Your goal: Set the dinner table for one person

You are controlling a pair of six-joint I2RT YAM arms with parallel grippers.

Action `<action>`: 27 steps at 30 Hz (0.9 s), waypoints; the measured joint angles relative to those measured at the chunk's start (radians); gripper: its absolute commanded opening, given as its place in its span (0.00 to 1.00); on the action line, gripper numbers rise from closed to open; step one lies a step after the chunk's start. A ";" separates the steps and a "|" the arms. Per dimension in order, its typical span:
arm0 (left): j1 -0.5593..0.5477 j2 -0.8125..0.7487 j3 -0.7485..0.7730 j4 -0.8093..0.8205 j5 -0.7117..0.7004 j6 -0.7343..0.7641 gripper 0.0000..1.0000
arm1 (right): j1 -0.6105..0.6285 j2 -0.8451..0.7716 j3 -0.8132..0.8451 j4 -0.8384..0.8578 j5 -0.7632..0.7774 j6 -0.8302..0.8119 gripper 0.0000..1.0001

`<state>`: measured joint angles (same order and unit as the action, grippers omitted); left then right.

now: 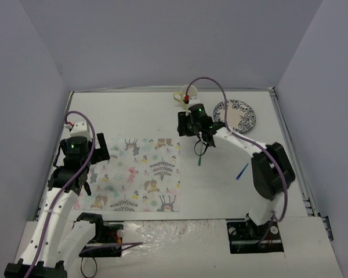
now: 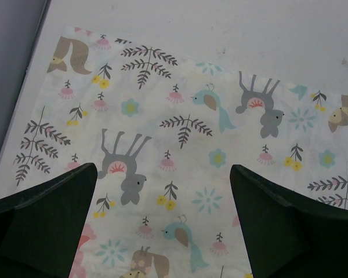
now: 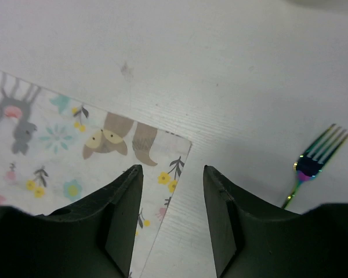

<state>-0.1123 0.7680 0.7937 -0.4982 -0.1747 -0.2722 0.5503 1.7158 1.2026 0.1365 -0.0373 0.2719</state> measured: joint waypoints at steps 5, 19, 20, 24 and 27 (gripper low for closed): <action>-0.005 -0.027 0.000 -0.004 -0.007 0.000 0.97 | -0.123 -0.272 -0.114 0.031 0.036 0.070 0.58; -0.059 -0.081 0.000 -0.031 -0.025 0.007 0.97 | -0.482 -0.575 -0.580 0.021 0.086 0.264 1.00; -0.061 -0.082 0.000 -0.031 -0.027 0.007 0.97 | -0.498 -0.585 -0.597 0.032 0.086 0.272 1.00; -0.065 -0.083 0.000 -0.035 -0.031 0.007 0.97 | -0.577 -0.582 -0.637 0.080 0.045 0.316 1.00; -0.068 -0.083 0.000 -0.036 -0.032 0.007 0.97 | -0.651 -0.516 -0.639 0.146 -0.029 0.364 1.00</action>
<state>-0.1807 0.6853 0.7937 -0.5346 -0.2071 -0.2649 -0.1007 1.1993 0.5635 0.2823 -0.0668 0.6361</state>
